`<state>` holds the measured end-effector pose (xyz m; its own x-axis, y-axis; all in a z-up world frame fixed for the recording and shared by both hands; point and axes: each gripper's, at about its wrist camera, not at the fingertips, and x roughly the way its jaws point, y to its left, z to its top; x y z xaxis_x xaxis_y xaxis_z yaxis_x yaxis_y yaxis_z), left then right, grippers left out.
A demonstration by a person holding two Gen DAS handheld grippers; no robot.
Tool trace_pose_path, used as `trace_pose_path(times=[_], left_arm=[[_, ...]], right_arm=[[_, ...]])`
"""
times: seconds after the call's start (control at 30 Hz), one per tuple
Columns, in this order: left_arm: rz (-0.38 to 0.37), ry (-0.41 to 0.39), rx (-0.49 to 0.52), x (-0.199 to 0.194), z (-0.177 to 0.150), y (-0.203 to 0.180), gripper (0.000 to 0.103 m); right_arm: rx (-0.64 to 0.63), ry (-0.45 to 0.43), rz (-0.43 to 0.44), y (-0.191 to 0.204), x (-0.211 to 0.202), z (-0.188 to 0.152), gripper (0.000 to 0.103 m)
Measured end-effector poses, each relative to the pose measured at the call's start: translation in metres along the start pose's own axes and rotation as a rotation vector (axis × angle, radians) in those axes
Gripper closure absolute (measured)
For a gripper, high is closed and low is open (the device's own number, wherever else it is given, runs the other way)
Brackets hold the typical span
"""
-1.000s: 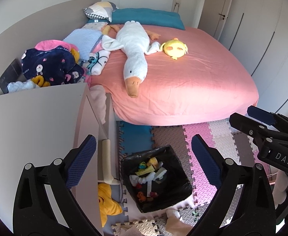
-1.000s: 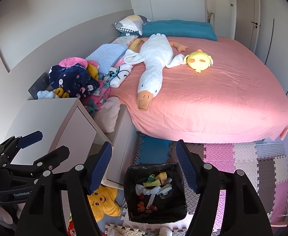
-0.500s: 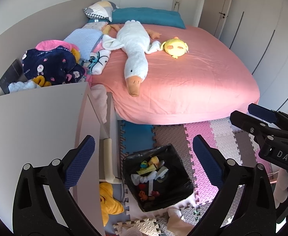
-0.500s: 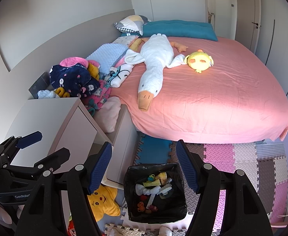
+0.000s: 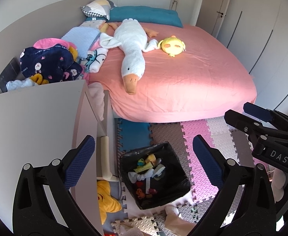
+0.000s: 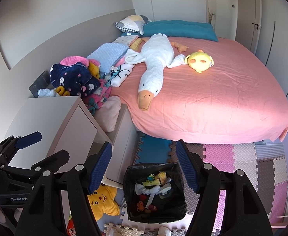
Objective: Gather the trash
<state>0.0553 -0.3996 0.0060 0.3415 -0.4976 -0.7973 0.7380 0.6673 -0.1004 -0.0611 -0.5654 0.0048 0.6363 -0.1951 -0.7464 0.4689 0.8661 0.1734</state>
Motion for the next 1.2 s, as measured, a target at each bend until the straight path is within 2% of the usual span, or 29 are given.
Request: trace_pose_path(times=[0.57,0.8,1.2], left_arm=[[-0.017,0.005,0.009,0.003,0.0,-0.002,0.007],[0.009,0.004,0.033,0.003,-0.001,-0.006,0.007],[0.0,0.0,0.057,0.004,0.0,-0.013,0.007]], right_arm=[[0.0,0.001,-0.001,0.002,0.0,0.0,0.035],[0.0,0.001,-0.001,0.003,0.0,0.0,0.035],[-0.001,0.0,-0.002,0.004,0.0,0.0,0.035]])
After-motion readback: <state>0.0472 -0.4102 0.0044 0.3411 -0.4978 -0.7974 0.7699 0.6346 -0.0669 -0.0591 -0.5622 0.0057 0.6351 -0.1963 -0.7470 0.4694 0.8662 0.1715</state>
